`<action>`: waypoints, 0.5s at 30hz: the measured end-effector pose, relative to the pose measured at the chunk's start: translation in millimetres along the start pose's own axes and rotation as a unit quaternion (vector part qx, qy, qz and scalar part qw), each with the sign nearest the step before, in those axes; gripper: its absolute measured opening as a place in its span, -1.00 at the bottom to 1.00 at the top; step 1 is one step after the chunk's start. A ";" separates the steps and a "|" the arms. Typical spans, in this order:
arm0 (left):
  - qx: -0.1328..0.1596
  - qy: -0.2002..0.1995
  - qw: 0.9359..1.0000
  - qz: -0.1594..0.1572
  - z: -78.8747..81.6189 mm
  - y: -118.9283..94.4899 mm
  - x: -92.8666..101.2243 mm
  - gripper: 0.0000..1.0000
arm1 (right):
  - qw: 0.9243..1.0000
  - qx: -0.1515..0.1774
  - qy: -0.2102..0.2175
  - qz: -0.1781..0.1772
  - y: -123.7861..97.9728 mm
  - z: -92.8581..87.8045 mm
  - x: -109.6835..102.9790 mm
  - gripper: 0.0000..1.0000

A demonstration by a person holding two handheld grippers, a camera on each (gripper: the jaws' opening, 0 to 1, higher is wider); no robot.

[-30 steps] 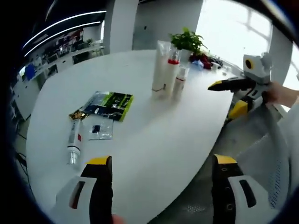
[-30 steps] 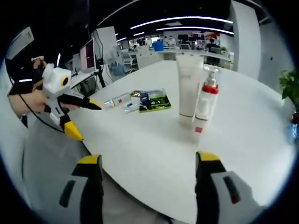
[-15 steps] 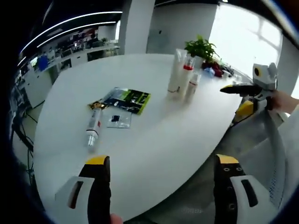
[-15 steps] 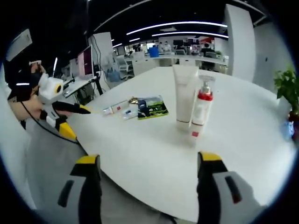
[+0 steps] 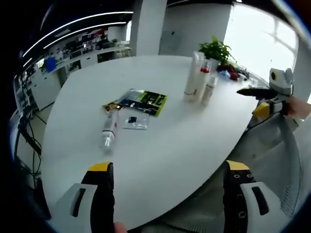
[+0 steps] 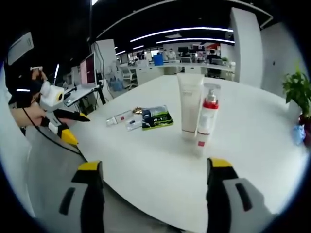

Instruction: Arrange the skincare products in the storage area until every visible bottle or jar stands upright without overlapping.

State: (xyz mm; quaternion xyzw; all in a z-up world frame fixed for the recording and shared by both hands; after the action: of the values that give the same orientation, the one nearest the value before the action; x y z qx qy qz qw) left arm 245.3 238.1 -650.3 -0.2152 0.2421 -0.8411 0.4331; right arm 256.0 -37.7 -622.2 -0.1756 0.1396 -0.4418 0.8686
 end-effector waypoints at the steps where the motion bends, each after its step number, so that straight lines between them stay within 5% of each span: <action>1: -0.001 0.000 1.000 0.001 0.1 0.5 -1.2 0.83 | 1.000 0.001 0.001 -0.001 0.2 0.1 0.3 0.75; 15: 0.005 -0.009 0.998 0.063 12.5 16.6 -52.8 0.72 | 1.000 -0.009 -0.011 -0.002 4.5 -3.3 -1.3 0.72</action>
State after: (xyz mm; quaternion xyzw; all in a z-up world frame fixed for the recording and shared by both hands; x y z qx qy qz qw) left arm 290.9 270.9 -658.4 -0.2055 0.2473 -0.8113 0.4884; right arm 257.2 -34.8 -627.0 -0.1886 0.1338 -0.4400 0.8677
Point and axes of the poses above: the point that each gripper's makers call its tool centre point, and the gripper's own axes: y roughly forward along the fingers, x roughly to its right, z roughly out of its top, the point moved 3 cm from there along -y, roughly backward along the fingers, and after that the axes turned 5 degrees about x, right-handed, at the moved point
